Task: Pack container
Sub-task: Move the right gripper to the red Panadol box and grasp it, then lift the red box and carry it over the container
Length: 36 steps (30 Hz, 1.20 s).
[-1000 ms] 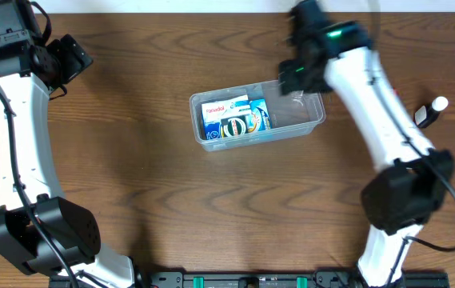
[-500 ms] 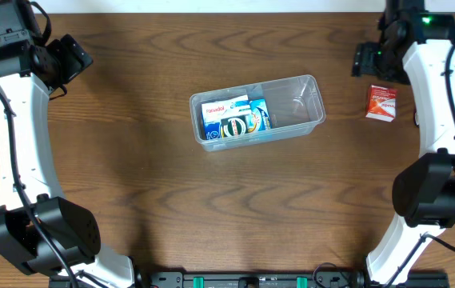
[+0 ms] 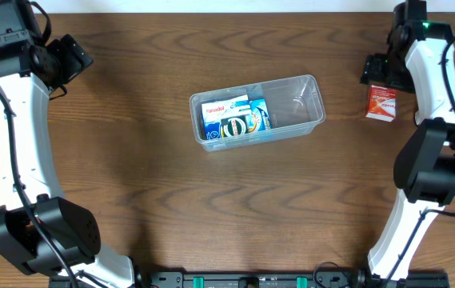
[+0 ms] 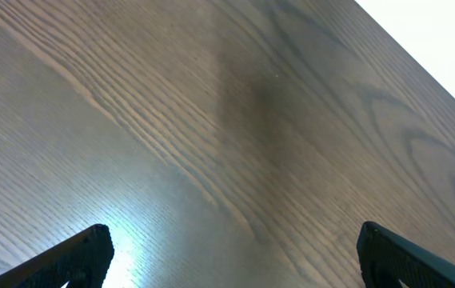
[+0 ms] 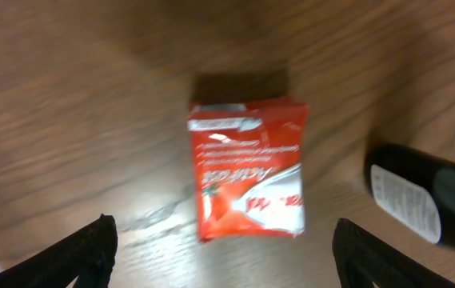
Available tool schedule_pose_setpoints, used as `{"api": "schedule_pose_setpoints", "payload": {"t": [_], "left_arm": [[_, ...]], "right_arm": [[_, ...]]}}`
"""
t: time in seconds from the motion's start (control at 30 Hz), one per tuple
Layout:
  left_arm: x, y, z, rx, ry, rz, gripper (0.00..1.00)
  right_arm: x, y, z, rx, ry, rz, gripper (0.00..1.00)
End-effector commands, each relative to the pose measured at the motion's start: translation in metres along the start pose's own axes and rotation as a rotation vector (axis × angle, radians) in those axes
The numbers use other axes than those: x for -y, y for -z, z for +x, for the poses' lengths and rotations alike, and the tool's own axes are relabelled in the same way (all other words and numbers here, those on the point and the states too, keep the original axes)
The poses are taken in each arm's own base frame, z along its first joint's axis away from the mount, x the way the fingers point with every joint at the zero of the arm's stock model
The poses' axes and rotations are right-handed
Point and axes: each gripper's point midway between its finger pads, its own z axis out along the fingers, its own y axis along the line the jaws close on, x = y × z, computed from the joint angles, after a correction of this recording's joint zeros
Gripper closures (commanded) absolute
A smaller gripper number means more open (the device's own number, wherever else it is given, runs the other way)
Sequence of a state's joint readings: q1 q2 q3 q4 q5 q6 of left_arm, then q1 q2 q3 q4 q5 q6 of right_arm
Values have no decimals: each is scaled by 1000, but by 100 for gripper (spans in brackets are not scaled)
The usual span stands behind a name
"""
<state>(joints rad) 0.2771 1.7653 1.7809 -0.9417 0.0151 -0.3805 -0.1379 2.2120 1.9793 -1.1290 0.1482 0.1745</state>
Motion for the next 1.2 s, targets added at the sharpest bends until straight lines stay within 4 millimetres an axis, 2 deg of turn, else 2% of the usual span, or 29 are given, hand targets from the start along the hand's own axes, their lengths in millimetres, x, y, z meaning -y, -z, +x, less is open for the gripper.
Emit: {"api": "schedule_pose_setpoints", "payload": {"t": [0.0,0.5,0.63,0.87,1.17], "left_arm": [[-3,-1,-1,1,-5,-14,2],[-3,-1,-1,1,-5,-14,2],[-3,-1,-1,1,-5,-14,2],[-3,-1,-1,1,-5,-14,2],[-3,-1,-1,1,-5,-14,2]], "right_arm": [[17,-11,-3,-8,-13,28,16],[16,-65,15,-121,-4,45,16],[14,-73,18,-134,-3,45,16],[14,-74,16,-125,-4,43,17],[1,-89,16,-103,19,-24,18]]}}
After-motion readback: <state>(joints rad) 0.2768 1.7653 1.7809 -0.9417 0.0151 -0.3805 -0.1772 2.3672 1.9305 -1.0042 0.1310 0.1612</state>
